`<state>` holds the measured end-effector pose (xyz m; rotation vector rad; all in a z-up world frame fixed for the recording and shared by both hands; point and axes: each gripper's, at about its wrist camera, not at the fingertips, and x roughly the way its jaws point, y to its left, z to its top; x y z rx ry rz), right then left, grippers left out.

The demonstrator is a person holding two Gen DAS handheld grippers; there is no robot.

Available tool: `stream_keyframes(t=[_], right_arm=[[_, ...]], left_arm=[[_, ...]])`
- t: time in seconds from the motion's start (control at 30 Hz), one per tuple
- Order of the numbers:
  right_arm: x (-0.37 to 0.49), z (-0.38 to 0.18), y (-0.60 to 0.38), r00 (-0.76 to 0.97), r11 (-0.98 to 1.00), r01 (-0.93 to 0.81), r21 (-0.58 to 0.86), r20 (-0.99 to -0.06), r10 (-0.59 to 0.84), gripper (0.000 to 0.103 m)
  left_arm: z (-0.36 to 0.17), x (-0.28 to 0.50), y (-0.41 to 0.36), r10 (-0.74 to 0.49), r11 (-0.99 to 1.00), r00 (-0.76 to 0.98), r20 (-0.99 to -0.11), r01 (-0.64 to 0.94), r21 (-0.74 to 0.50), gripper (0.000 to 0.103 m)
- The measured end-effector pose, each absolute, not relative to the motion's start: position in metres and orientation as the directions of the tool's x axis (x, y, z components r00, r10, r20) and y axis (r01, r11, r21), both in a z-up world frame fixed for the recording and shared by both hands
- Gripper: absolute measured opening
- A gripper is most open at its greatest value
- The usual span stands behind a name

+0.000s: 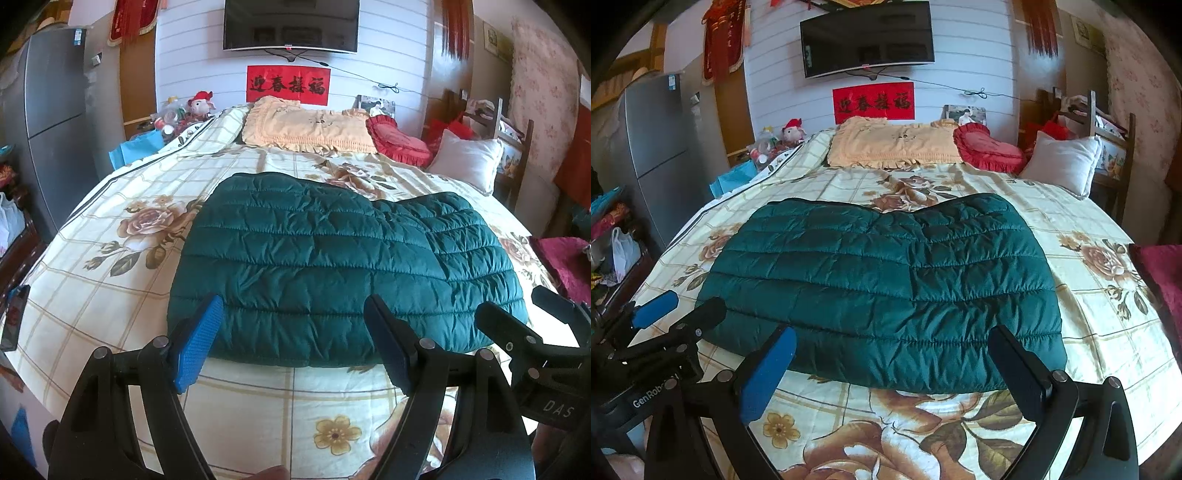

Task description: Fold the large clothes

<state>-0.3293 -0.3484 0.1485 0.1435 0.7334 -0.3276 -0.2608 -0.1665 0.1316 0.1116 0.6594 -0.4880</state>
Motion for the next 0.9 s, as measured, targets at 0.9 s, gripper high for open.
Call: stream_keyframes(t=[0.9], right_arm=[[-0.3244, 0.1424, -0.3564, 0.687, 0.932, 0.358, 0.052, -0.691, -0.225, 0.103]], left_arm=[[0.1256, -0.2528, -0.1674, -0.394, 0.888, 0.686, -0.612, 0.456, -0.060, 0.079]])
